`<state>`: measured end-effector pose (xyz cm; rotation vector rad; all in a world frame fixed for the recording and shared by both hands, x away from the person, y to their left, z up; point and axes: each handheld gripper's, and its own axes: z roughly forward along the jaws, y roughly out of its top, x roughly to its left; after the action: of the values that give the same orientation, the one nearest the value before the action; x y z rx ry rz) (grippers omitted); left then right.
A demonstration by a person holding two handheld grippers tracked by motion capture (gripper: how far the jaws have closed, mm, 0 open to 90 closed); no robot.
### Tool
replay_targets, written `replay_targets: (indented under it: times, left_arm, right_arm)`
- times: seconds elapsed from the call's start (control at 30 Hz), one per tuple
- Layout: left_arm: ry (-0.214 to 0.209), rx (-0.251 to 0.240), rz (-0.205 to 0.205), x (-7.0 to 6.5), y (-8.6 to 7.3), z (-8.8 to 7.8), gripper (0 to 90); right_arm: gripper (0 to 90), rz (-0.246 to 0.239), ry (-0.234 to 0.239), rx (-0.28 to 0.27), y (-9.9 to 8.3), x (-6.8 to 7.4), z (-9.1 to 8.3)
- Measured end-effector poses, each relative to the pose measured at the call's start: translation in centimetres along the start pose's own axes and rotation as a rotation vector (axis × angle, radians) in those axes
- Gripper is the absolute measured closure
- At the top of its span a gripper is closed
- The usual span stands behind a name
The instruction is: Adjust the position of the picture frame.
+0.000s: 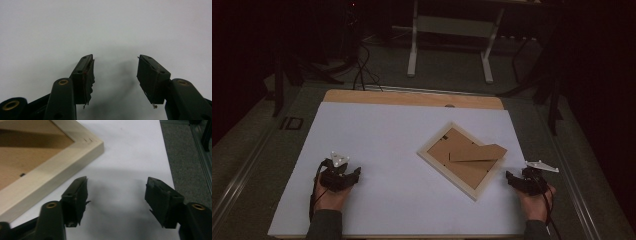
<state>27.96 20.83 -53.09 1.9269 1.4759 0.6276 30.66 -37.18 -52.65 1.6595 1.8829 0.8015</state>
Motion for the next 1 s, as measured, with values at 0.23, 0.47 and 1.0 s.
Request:
replay_targets:
  times: [0.23,0.47,1.0]
  left_arm:
    - [-0.013,-0.021,0.001,-0.2,0.2,-0.3,45.5]
    - [-0.007,-0.074,-0.012,-0.1,0.3,-0.8,45.1]
    - [-0.002,-0.086,-0.032,0.3,0.1,-1.0,46.3]
  right_arm:
    - [58.3,-0.06,0.006,-0.025,0.3,1.0,0.1]
    - [72.1,-0.087,0.031,-0.059,0.4,1.5,-0.2]
    - [89.8,-0.05,0.083,-0.107,1.2,0.9,-1.0]
